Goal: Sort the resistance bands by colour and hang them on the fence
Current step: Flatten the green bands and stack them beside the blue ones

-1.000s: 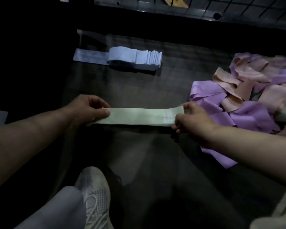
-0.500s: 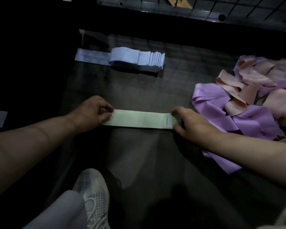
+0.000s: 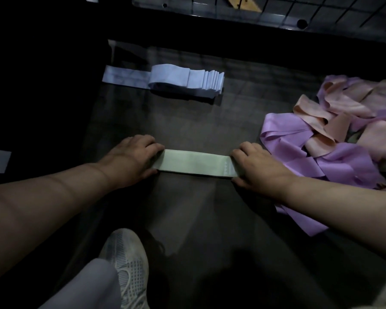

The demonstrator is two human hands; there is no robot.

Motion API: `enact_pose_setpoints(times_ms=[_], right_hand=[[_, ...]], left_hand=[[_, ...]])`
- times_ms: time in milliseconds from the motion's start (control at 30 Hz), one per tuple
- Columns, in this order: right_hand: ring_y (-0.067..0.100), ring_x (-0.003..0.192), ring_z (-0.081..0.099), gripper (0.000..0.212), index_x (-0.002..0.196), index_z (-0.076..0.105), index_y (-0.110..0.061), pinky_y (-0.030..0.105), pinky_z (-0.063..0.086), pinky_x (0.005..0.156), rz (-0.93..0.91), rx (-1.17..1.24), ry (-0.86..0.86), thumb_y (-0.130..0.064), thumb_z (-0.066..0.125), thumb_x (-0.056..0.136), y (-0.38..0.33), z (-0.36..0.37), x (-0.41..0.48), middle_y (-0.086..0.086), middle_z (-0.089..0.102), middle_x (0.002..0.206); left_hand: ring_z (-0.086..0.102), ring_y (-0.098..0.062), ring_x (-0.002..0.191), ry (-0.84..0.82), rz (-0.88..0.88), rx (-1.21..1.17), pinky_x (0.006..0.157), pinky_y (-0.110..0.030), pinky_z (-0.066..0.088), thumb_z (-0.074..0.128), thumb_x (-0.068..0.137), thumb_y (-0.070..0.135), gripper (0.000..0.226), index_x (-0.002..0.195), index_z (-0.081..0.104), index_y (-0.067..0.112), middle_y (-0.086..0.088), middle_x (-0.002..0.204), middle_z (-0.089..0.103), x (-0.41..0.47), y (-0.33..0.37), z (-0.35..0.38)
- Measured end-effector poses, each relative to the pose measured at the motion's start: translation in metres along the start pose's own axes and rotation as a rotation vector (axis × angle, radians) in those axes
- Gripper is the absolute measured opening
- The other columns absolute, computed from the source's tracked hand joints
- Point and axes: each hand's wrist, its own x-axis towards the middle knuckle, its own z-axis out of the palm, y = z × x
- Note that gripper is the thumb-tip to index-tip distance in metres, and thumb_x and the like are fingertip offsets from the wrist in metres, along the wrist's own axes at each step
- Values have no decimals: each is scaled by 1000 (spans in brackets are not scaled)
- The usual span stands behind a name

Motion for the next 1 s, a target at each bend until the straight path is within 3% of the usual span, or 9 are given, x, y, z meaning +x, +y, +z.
enact_pose_setpoints(times_ms=[133,233,333,433,600,800,1000], right_hand=[[30,113,45,65,133,48,-13,40,42,98,8,40,-25,-44,71,81,4,1,1,10,44,125],[31,119,42,84,141,40,-8,42,38,105,155,189,34,-49,76,77,5,8,-7,14,41,131],[23,108,45,43,120,48,-8,37,40,97,464,571,213,-33,67,90,2,16,-19,9,44,117],[25,97,55,19,98,52,-10,29,39,80,622,695,161,-27,61,94,3,23,-21,8,56,101],[21,93,54,13,94,52,-16,28,36,76,685,708,97,-27,60,95,-3,25,-16,3,59,96],[20,87,54,21,98,52,-12,26,34,72,678,751,166,-27,64,93,0,23,-15,4,59,92],[18,80,55,19,95,55,-12,27,35,64,677,770,107,-27,66,92,3,25,-14,-1,58,81]], left_hand=[[61,-37,95,45,50,7,84,-43,53,83,69,34,63,123,62,9,-15,111,59,1,-1,0],[50,-33,117,47,-132,-77,101,-43,42,63,67,59,79,134,54,18,-9,126,50,-3,4,0],[34,-33,133,149,-641,-386,113,-35,26,49,84,55,74,147,42,15,-15,142,36,-4,13,3],[37,-38,135,185,-945,-615,115,-29,25,50,100,29,51,146,44,7,-24,147,34,-5,14,11],[54,-32,126,281,-972,-737,110,-25,34,55,99,19,41,135,56,-1,-22,137,55,-6,15,15],[53,-34,126,227,-922,-692,109,-26,34,57,97,15,43,137,54,-2,-23,138,54,-6,11,11],[54,-29,127,264,-947,-764,108,-24,34,56,96,9,41,137,55,0,-18,137,57,-8,14,11]])
